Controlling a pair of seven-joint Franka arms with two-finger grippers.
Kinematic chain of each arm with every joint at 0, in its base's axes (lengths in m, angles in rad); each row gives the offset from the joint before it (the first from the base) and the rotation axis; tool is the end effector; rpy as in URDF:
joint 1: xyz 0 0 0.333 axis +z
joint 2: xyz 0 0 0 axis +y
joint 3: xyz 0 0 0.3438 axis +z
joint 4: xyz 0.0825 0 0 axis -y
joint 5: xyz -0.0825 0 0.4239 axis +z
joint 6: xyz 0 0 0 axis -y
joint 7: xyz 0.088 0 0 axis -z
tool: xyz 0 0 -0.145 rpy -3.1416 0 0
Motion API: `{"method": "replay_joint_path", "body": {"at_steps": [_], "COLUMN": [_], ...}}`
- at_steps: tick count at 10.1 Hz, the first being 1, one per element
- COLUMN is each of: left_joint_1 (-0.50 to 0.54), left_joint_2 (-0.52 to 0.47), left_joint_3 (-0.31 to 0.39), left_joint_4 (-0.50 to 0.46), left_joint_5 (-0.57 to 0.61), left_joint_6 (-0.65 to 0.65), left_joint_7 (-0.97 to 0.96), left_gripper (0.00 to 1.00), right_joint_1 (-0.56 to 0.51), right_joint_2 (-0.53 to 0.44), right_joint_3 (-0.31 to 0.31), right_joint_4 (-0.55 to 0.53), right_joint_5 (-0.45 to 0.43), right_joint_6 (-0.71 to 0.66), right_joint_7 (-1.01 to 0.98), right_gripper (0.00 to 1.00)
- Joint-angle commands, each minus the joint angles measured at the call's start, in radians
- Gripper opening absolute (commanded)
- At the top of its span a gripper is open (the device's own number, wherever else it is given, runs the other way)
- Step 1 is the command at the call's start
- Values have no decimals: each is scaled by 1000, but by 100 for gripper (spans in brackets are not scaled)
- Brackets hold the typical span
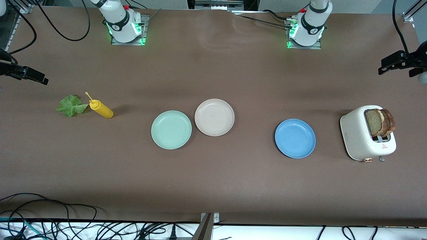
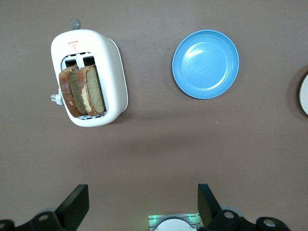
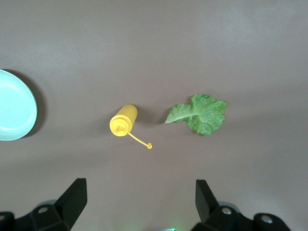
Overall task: Make sandwich on beige plate with both arms
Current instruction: 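Move the left gripper over the toaster toward the bread slices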
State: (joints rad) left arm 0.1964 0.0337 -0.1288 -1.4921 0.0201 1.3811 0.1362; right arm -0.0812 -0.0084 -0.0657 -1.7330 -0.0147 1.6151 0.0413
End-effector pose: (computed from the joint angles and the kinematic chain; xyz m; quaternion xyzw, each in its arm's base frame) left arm 0.5783 0.0436 0.6193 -0.9968 0.0331 0.0726 0.0004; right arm 0.5762 -0.0875 0.5403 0.9941 -0.0931 -0.0550 0.0041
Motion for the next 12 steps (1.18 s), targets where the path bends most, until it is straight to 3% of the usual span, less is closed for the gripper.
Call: {"method": "replay_joint_path", "body": {"at_steps": [1, 5, 12], "left_joint_1": [1, -12, -5], "left_joint_2": [8, 6, 6], "left_joint_3": [1, -37, -32], "left_joint_4": [26, 26, 26], "left_joint_5": [-6, -2, -3], "left_joint_6": [-19, -19, -19], "left_joint_7": [-10, -10, -10], "left_gripper": [100, 100, 100], "right_joint_1": [-2, -2, -2], "right_joint_2": [11, 11, 11], "right_joint_3": [3, 3, 1], "right_joint_4": [27, 27, 27], "right_joint_5": [5, 5, 5], "right_joint_6": [-23, -23, -23], "right_joint_7": [6, 5, 2], "right_gripper": [100, 100, 100]}}
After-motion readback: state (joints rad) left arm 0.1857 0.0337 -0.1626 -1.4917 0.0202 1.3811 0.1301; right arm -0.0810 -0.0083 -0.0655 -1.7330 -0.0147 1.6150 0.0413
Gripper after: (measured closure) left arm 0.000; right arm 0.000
